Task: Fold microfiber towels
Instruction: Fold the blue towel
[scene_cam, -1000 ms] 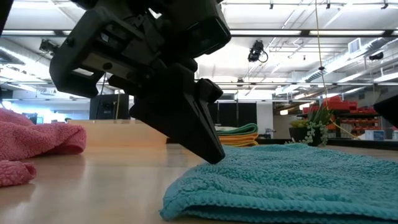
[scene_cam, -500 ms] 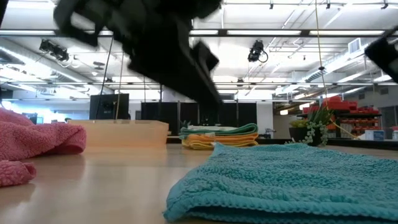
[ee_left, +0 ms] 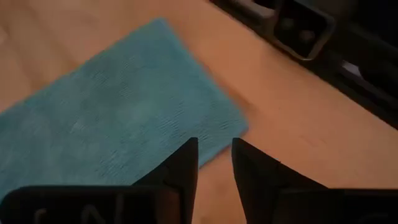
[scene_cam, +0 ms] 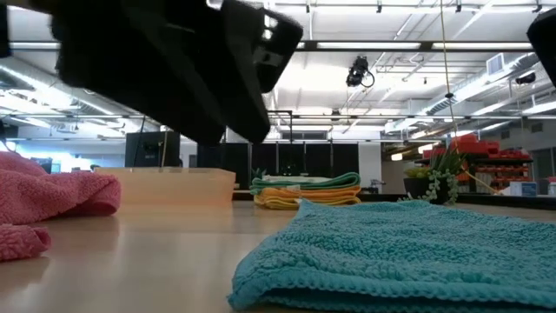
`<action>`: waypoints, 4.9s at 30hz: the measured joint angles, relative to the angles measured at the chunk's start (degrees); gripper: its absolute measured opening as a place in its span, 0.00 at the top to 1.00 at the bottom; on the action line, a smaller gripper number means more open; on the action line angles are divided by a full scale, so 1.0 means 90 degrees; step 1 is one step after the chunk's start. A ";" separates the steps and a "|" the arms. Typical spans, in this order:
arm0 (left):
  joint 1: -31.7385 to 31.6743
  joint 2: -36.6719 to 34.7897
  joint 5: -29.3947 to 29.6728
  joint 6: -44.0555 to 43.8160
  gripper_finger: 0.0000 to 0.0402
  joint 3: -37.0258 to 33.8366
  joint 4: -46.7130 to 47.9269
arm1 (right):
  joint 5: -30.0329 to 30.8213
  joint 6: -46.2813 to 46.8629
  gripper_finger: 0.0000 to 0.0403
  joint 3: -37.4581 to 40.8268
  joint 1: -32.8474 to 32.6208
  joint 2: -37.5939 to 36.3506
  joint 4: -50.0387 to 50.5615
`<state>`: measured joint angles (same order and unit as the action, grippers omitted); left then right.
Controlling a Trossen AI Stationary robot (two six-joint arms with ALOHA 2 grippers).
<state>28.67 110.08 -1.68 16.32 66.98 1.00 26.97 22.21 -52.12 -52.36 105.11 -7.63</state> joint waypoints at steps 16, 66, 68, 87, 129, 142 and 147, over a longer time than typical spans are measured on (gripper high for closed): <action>0.0366 0.0866 0.0210 0.1151 0.56 0.0007 -0.1260 | 0.0263 -0.0482 0.56 -0.0001 0.0057 0.0251 -0.0070; -0.0339 0.1294 -0.0358 -0.0742 0.97 0.0005 -0.1244 | -0.0351 0.1045 0.96 0.0012 0.0448 0.0715 -0.0201; -0.0346 0.1133 -0.0547 -0.0775 0.98 -0.0016 -0.1138 | -0.0382 0.1186 0.98 0.0027 0.0438 0.0502 -0.0135; -0.0286 -0.0436 0.0312 -0.2720 0.98 0.0010 -0.0951 | 0.0523 0.2933 0.99 -0.0002 0.0510 -0.1697 0.1732; -0.1778 0.0042 0.0730 -0.3602 0.83 0.0032 0.0580 | 0.0997 0.3064 0.69 0.0002 0.1553 -0.1556 0.3530; -0.1692 -0.0881 0.1123 -0.3377 0.49 -0.0016 0.0712 | 0.0851 0.3004 0.99 0.0360 0.1332 -0.1152 0.1985; -0.1618 0.0038 0.1038 -0.3138 0.66 -0.0069 -0.0203 | 0.0849 0.3206 0.99 0.0915 0.1139 -0.0748 0.0385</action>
<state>14.10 110.43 7.66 -11.92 66.36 -0.82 34.61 51.06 -43.88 -42.10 98.37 -4.17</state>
